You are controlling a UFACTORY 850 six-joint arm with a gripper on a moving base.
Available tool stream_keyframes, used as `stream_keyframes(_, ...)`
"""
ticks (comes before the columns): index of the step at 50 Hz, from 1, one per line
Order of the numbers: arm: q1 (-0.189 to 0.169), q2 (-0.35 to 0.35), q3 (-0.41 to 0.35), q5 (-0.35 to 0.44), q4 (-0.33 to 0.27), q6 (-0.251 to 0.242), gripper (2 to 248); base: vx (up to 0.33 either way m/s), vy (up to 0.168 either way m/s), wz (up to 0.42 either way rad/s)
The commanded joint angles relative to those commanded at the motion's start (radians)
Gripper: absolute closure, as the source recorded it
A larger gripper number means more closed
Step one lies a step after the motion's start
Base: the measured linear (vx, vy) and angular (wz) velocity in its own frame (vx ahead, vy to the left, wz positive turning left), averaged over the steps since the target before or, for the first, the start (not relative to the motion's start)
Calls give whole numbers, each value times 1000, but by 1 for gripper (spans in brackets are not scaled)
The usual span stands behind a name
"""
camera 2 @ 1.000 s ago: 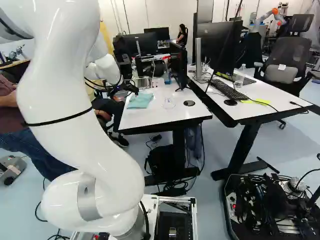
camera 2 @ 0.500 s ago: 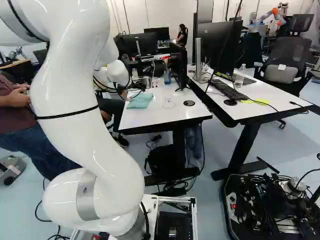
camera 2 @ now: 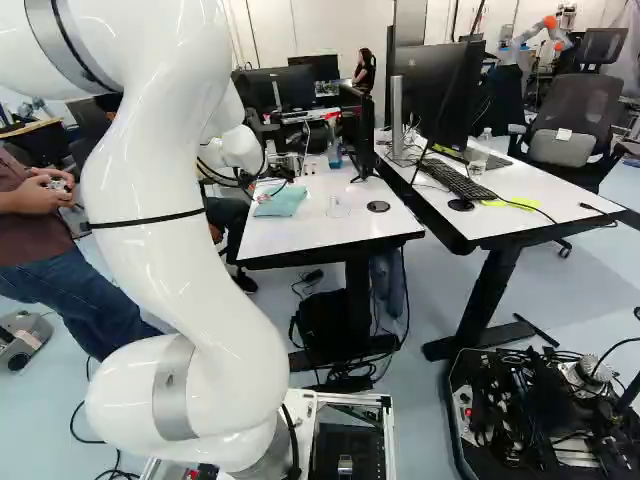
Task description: Clean the table with the green towel
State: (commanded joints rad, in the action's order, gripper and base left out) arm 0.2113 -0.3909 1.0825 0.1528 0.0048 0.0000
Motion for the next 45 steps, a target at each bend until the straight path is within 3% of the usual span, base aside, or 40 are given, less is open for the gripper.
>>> stream_keyframes(30, 5, -41, -2, 2, 0, 0, 3, 0, 0, 0)
stream_keyframes(45, 3, -88, 19, 68, -14, 0, 3, 0, 0, 0)
